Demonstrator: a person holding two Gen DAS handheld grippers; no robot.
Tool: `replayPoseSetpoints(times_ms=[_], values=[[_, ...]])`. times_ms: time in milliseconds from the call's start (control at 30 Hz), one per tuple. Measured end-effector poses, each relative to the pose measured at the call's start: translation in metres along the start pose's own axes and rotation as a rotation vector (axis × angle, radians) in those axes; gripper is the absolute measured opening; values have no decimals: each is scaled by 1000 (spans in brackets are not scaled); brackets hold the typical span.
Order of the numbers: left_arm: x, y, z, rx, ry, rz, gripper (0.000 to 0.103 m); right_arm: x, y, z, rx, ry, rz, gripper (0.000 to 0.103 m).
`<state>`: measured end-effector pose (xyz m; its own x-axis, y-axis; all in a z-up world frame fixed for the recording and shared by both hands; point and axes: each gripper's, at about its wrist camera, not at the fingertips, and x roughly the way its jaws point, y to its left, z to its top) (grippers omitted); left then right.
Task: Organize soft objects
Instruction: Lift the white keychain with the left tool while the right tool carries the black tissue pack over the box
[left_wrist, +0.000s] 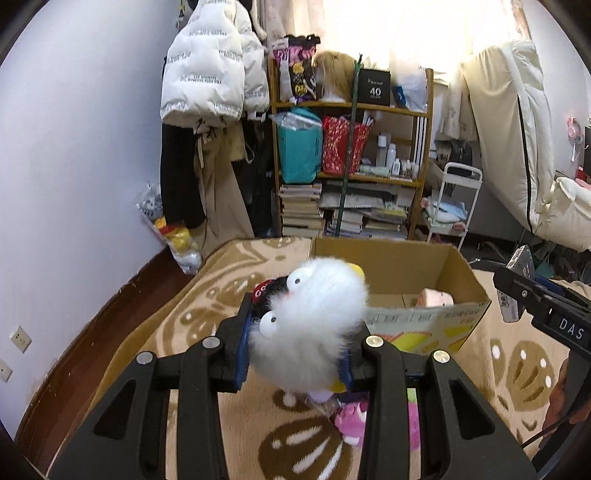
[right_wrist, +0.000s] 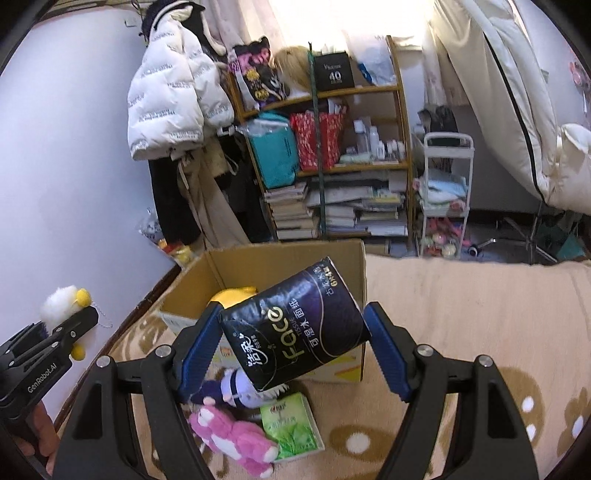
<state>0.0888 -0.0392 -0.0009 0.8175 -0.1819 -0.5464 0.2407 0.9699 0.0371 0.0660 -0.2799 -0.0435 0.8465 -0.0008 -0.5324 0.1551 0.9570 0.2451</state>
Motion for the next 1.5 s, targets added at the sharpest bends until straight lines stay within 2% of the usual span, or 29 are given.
replayPoseSetpoints(times_ms=[133, 367, 500, 667, 800, 1000, 1500], values=[[-4, -4, 8, 29, -57, 10, 36, -2, 0, 10, -4, -30, 2, 81], [2, -12, 26, 53, -98, -18, 37, 3, 0, 26, -24, -62, -1, 81], [7, -22, 45, 116, -128, -10, 37, 6, 5, 38, -62, -84, 1, 81], [18, -19, 72, 63, -143, -33, 37, 13, 8, 52, -88, -99, -14, 81], [28, -22, 83, 71, -161, -19, 37, 19, 8, 57, -109, -107, -14, 81], [51, -28, 79, 78, -127, -29, 37, 41, 5, 58, -124, -78, -24, 81], [99, -39, 49, 92, -1, -54, 38, 80, -8, 36, -121, 18, -30, 81]])
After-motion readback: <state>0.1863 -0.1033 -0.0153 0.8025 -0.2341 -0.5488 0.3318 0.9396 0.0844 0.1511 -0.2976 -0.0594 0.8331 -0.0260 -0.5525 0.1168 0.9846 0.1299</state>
